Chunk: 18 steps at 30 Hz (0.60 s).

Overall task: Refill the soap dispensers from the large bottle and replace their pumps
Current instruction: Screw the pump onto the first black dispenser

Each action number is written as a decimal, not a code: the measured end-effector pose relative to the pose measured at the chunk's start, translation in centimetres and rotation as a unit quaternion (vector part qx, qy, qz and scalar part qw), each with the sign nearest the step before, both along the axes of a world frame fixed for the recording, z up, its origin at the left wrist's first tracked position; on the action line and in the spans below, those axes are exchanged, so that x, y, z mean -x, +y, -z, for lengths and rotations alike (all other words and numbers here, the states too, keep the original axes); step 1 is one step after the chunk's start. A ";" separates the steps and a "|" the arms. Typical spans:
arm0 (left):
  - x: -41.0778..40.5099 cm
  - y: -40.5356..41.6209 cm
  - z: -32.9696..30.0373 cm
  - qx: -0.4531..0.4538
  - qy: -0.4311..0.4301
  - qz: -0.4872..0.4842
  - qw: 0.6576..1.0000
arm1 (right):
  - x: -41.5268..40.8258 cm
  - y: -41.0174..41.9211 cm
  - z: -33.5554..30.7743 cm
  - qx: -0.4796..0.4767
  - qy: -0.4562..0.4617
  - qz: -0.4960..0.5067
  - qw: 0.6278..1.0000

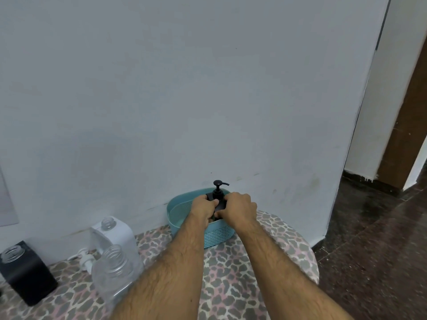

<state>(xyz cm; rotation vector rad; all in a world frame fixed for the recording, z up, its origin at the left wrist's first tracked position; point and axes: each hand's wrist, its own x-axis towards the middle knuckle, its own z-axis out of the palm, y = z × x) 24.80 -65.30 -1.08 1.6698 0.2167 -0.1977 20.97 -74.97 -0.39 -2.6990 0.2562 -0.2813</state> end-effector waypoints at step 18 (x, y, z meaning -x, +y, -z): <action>9.8 1.9 -7.3 -0.223 -0.249 -0.010 0.942 | 6.2 2.5 -2.6 -0.119 -0.210 -0.005 0.970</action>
